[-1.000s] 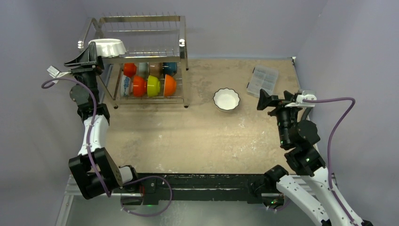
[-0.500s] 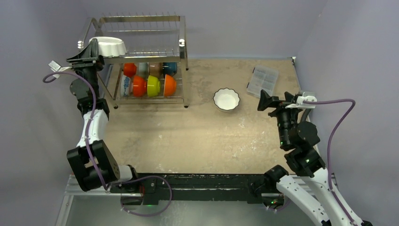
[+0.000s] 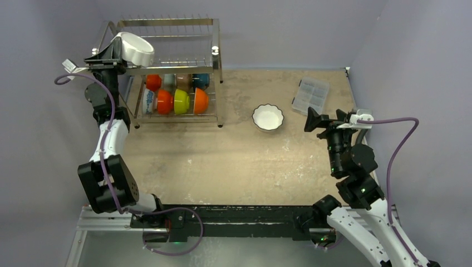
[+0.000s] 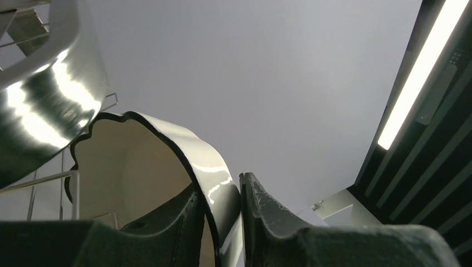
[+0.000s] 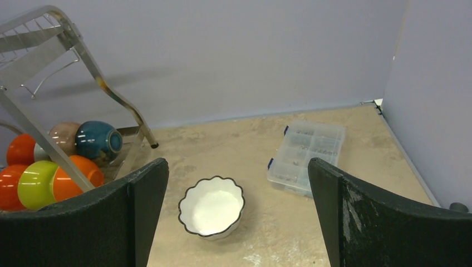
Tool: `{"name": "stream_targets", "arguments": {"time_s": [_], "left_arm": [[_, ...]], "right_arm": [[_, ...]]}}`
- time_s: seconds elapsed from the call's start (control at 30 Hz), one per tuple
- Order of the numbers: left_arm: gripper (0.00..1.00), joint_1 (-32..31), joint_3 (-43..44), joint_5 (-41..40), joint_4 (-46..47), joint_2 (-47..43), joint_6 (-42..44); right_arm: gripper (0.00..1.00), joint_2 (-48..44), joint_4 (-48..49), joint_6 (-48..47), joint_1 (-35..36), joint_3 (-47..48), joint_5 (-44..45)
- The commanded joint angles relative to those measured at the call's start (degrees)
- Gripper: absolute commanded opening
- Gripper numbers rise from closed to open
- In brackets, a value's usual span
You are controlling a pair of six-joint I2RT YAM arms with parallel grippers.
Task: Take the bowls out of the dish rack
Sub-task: Pick up the bowl from the dish rack.
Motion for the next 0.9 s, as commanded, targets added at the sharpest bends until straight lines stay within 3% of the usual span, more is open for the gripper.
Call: {"name": "stream_targets", "arguments": {"time_s": [0.0,0.43,0.87], "left_arm": [[0.00,0.0,5.0,-1.2,6.6,0.3,-1.7],[0.00,-0.4,12.5,1.5,7.9,3.2,-1.8],[0.00,-2.9,21.2,4.9,16.7,9.9,-3.9]], "right_arm": [[0.99,-1.0,2.8,-1.1,0.5,-0.4,1.6],[0.99,-1.4,3.0,-1.2,0.6,-0.9,1.8],[0.99,-1.4,3.1,-1.1,0.7,-1.0,1.7]]}}
